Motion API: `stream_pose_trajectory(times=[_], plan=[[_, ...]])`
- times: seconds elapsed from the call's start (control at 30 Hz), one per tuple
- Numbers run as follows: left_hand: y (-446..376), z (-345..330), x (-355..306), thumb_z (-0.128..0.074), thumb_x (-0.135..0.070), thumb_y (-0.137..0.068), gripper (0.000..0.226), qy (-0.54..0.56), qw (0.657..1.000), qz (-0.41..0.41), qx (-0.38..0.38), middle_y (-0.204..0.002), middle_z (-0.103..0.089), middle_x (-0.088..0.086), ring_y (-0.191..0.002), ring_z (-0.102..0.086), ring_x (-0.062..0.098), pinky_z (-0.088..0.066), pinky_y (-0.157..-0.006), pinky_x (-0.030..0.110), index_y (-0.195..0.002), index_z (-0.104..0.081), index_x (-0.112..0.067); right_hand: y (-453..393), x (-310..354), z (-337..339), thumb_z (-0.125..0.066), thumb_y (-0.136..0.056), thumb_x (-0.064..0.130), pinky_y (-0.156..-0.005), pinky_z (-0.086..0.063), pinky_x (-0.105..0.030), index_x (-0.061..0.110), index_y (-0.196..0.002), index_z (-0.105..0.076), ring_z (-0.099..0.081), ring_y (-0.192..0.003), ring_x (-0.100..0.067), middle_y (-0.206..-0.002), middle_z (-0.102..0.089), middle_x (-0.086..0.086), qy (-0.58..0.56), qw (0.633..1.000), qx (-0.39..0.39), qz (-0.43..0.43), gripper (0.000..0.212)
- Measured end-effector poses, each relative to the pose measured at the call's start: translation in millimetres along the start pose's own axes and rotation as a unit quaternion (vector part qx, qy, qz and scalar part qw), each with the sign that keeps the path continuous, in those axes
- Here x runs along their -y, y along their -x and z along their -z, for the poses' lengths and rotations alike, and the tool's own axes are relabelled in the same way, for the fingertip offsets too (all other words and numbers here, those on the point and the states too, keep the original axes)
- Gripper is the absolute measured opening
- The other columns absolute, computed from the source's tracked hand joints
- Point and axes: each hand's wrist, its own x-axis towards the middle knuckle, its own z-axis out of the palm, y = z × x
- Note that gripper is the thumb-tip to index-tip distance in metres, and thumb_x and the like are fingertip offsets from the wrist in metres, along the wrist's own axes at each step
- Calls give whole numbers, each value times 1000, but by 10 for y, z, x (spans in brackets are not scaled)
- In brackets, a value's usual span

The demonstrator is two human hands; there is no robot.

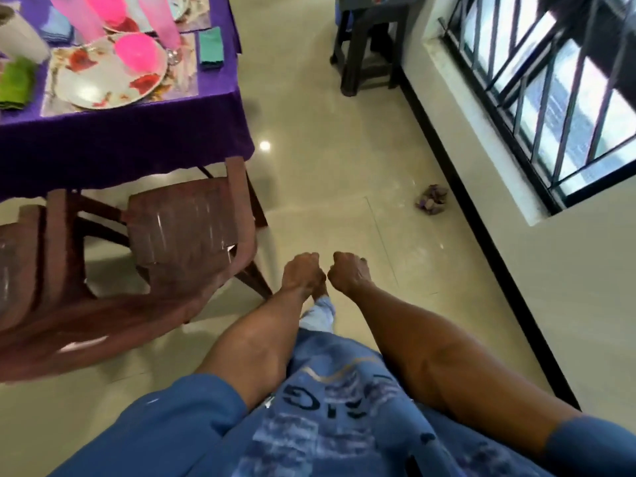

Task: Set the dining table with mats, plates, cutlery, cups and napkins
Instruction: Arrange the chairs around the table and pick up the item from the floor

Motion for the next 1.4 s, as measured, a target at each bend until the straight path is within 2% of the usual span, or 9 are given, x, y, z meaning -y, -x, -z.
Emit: stream_pose_trajectory(times=[0.1,0.2,0.37,0.53,0.7,0.83,1.0,1.1,1.4], plan=[[-595,125,-92,-57,-24,-88,31,-28,994,-5,107,-124,-63,12,-114,-59,31,-46,-85,35,-116,-62,-11,-448,-127,243,-48,-93,21,-96,-40,-36,8,-116,-58,-57,-114,-34,-123,-62,-15,6,999,51,-5,28],[-1323,510,-217,-55,-21,-86,35,-21,990,7,141,-126,-61,14,-113,-58,33,-46,-86,34,-119,-60,-10,-1110,-227,713,-49,-92,19,-94,-43,-36,6,-118,-58,-59,-113,-36,-125,-61,-17,31,997,62,-21,30],[-2415,1325,-360,-51,-18,-87,33,36,995,38,79,-124,-60,15,-112,-58,33,-46,-86,33,-118,-58,-8,-2244,10,1568,-49,-90,14,-85,-47,-33,6,-115,-60,-61,-108,-36,-120,-64,-18,-6,999,9,-35,29],[-3207,1799,-402,-50,-18,-89,25,65,995,75,29,-116,-63,16,-104,-59,34,-41,-74,33,-108,-58,-5,-3253,346,2032,-48,-88,10,-78,-48,-34,6,-107,-62,-63,-100,-35,-112,-66,-16,-59,998,7,-13,23],[-4263,2216,-295,-48,-13,-87,27,62,990,118,34,-117,-62,15,-104,-60,33,-40,-73,30,-111,-58,-5,-4449,384,2510,-45,-84,7,-80,-50,-34,7,-99,-61,-63,-98,-35,-108,-67,-16,-39,999,26,18,21],[-5236,2709,-369,-48,-13,-88,30,76,982,168,29,-122,-61,14,-108,-60,33,-41,-77,30,-116,-59,-6,-5531,368,3128,-46,-85,8,-81,-51,-33,8,-107,-62,-63,-101,-34,-114,-66,-15,-15,997,44,58,27],[-6388,3574,-670,-49,-17,-88,28,142,969,201,-27,-120,-63,13,-107,-61,32,-45,-81,31,-111,-61,-8,-6779,528,4143,-48,-86,10,-80,-50,-33,7,-107,-62,-64,-102,-35,-114,-66,-15,25,995,17,93,25],[-6940,3964,-762,-48,-15,-87,24,165,961,218,-49,-116,-65,14,-104,-62,33,-45,-79,31,-105,-62,-7,-7340,726,4491,-50,-85,12,-81,-51,-35,8,-105,-62,-64,-100,-35,-112,-66,-15,34,991,28,123,24],[-8726,4842,-121,-52,-21,-92,29,186,939,276,-84,-121,-62,15,-109,-60,32,-45,-82,32,-115,-61,-6,-9308,1476,5203,-48,-90,15,-87,-47,-36,6,-114,-59,-59,-109,-37,-120,-61,-19,90,971,54,214,28]])
